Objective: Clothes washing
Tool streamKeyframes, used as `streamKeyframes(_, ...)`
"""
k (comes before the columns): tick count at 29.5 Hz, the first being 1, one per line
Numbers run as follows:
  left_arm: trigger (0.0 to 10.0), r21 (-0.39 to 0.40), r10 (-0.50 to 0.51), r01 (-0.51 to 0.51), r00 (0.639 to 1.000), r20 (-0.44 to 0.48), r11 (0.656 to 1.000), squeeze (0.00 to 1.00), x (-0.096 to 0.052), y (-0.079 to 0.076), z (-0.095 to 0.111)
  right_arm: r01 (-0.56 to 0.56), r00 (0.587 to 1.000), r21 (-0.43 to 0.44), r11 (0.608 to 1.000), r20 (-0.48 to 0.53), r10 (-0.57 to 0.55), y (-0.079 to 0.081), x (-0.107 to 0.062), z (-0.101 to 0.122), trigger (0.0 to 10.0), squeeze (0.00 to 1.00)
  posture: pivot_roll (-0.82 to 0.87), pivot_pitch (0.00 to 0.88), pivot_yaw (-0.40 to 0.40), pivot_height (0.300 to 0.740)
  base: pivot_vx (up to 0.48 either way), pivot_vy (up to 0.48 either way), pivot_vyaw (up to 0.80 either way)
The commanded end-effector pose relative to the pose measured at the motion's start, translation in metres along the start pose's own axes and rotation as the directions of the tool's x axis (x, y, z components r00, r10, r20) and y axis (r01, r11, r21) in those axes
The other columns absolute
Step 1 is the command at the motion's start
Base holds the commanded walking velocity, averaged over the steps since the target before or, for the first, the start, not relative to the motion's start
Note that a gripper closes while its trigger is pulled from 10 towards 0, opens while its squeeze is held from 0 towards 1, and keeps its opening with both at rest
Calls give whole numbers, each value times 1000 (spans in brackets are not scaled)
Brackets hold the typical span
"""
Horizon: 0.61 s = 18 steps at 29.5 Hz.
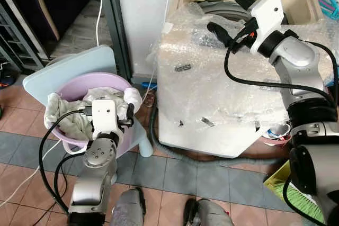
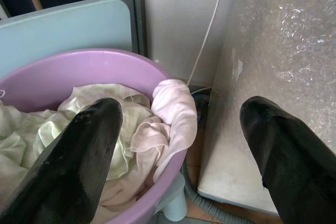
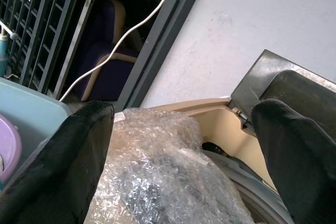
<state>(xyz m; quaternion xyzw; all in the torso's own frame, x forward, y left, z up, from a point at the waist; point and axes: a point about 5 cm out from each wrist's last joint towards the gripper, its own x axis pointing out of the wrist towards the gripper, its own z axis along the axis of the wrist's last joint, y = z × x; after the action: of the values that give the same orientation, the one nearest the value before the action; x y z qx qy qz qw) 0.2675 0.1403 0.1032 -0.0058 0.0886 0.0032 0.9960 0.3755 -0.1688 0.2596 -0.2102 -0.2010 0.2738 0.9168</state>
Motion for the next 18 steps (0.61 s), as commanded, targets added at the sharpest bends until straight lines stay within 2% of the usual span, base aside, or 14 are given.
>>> streamKeyframes(1,10000,4,2,-2,1000,23,1000,0,1,1,4,20,999,-20,1000,34,-20,4,0,6,10000,1000,23,118,22,740,0,0,0)
streamKeyframes(6,10000,-2,14,-14,1000,19,1000,0,0,4,5,36,998,21,999,47,-36,38,-12,-2,10000,1000,45,143,18,740,0,0,0)
streamKeyframes(7,10000,-9,27,-27,1000,12,1000,0,-2,4,3,66,997,84,994,34,-69,53,-20,-7,10000,1000,48,144,13,740,0,0,0)
streamKeyframes(9,10000,-13,40,-40,999,10,999,0,-2,5,2,133,991,170,977,4,-135,63,-27,-11,10000,1000,49,148,9,740,0,0,400)
streamKeyframes(13,10000,-17,48,-48,999,8,999,0,-2,7,2,183,983,196,963,-23,-182,74,-33,-12,10000,1000,45,152,12,740,0,0,800)
streamKeyframes(14,10000,-16,42,-42,999,6,999,0,-1,6,1,223,975,225,948,-48,-218,79,-37,-14,10000,1000,41,154,13,740,0,0,800)
streamKeyframes(18,10000,-17,22,-22,1000,5,1000,0,0,3,2,264,964,250,932,-80,-252,84,-42,-13,10000,1000,24,161,18,740,0,354,800)
